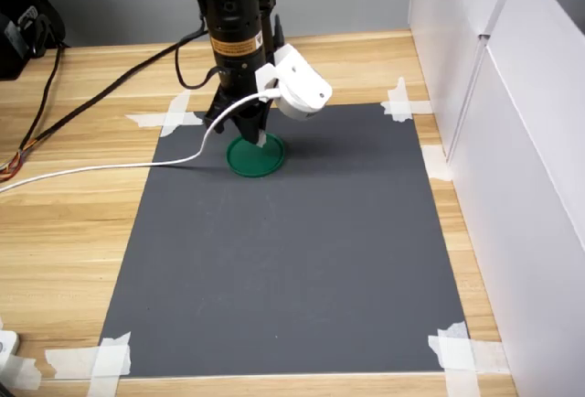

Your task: Grasp a white terminal and put it in the green lid.

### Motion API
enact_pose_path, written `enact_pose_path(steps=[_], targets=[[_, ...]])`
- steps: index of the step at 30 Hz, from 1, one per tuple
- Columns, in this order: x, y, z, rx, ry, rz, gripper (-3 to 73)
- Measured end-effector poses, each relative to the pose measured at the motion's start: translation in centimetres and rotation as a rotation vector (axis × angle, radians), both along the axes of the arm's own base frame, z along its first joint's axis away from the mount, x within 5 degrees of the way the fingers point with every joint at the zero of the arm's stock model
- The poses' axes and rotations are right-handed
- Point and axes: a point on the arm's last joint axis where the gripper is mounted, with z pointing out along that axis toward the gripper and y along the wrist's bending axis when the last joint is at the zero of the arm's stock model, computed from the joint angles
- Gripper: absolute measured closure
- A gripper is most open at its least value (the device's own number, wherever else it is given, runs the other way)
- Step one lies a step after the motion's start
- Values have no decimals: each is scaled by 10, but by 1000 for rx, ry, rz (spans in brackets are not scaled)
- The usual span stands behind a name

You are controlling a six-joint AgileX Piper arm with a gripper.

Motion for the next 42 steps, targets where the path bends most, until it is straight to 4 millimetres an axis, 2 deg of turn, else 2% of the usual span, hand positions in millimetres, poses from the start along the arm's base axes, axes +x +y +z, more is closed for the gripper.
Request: enact_pose_path(steps=[5,12,18,20,22,24,27,30,34,42], targets=[[-8,-2,-12,-12,29,13,378],[-8,-2,-6,-4,-16,13,185],[-9,-1,10,23,-133,7,148],[-10,-1,20,38,-190,-8,169],[-12,-1,29,59,-249,-31,230],[-16,0,39,87,-311,-57,318],[-24,1,59,156,-410,-104,514],[-34,4,76,243,-484,-151,663],[-52,7,98,374,-552,-243,711],[-80,-1,130,526,-703,-480,713]])
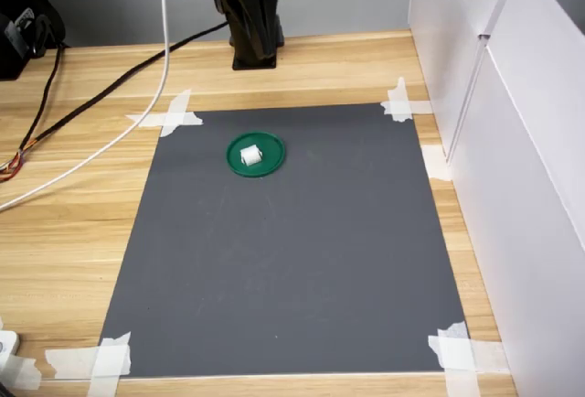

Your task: Grasp a white terminal and put it in the green lid.

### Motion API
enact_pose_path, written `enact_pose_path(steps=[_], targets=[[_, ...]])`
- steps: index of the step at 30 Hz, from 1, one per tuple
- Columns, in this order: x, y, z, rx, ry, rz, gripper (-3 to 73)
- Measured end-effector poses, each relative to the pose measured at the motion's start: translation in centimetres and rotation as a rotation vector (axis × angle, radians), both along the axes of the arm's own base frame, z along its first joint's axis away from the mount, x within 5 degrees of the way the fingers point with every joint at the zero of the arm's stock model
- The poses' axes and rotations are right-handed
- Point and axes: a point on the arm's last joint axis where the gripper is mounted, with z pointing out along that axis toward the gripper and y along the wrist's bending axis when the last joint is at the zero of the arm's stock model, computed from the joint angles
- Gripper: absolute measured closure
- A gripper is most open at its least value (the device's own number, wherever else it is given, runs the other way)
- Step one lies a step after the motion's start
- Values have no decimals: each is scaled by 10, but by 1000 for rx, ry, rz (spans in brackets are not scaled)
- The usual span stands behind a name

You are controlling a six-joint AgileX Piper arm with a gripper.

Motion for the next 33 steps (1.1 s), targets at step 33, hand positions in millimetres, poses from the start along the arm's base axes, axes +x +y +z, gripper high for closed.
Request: enact_pose_path(steps=[33], targets=[[-120,-33,-74,81,-77,-270,715]])
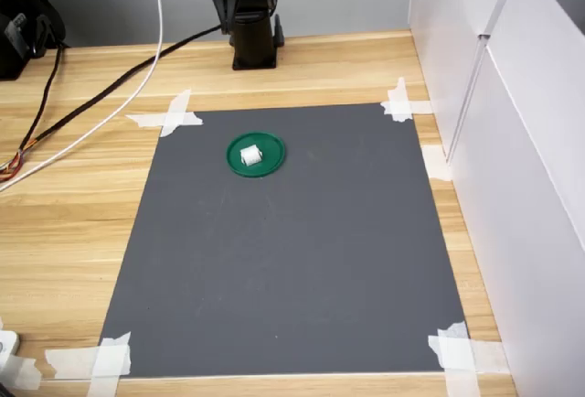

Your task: Grasp a white terminal and put it in the green lid.

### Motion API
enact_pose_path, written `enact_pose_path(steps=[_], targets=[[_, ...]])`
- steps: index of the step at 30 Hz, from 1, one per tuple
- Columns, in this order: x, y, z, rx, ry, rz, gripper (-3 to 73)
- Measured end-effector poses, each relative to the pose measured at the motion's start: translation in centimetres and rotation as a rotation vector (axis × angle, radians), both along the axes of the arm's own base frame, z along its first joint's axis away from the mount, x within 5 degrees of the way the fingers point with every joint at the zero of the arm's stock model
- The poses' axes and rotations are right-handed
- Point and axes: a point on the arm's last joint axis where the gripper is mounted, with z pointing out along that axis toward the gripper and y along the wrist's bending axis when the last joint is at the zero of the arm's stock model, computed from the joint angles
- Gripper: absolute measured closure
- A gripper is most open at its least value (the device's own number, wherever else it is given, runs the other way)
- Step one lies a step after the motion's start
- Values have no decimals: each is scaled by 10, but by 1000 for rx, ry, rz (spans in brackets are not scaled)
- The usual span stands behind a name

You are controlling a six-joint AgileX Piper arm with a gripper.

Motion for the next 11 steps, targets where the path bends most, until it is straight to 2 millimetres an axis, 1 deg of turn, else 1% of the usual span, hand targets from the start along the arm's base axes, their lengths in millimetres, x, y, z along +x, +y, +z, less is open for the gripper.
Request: enact_pose_path(steps=[6,11], targets=[[-4,0,-4,1,-103,4,715],[-2,0,-12,0,-114,5,715]])
